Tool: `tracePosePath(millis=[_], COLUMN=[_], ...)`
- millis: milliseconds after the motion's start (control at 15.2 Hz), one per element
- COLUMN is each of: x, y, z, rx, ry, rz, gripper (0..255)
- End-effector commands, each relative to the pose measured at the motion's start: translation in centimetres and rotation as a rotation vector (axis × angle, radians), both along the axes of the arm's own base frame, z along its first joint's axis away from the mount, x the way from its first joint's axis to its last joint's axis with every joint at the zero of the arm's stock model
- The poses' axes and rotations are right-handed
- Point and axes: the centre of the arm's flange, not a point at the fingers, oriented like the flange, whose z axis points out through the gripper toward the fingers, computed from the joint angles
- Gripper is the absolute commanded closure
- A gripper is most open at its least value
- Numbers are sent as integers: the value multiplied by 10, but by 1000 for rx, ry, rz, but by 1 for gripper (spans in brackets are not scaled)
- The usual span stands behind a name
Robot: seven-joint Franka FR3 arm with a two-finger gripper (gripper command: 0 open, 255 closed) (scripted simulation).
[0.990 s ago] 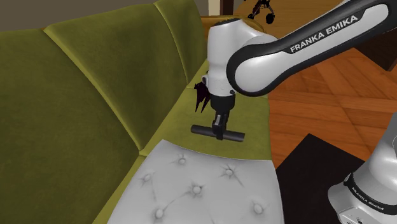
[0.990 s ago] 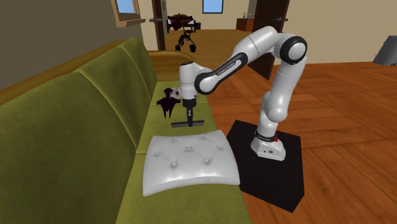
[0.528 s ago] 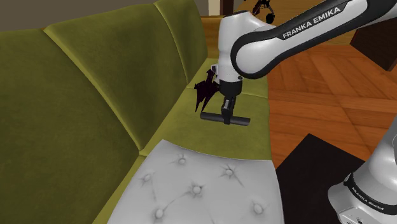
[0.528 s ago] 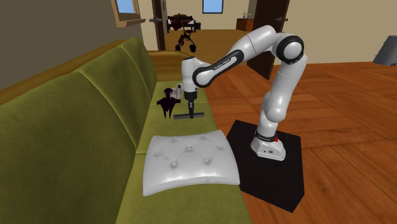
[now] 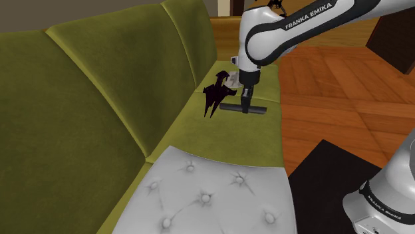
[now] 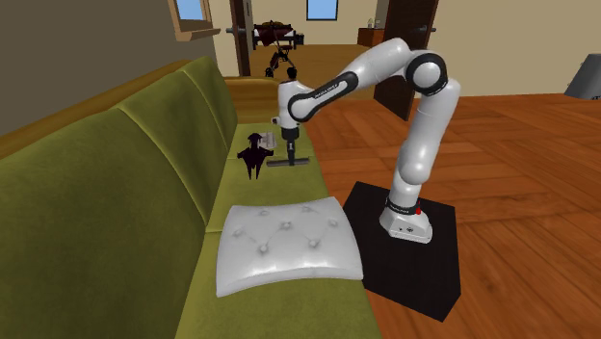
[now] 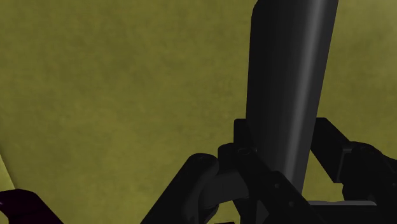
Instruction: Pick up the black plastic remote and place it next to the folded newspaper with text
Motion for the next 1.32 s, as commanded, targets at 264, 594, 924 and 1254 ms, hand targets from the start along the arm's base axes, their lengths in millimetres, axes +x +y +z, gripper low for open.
tracePosePath(millis=[264,594,924,1254], x=[33,61,89,117], y=[-74,-134,-194,-254], z=[-1,-1,0,0], rx=[0,0,0,0], ry=[0,0,0,0], rz=[1,1,1,1], gripper=[255,255,255,255])
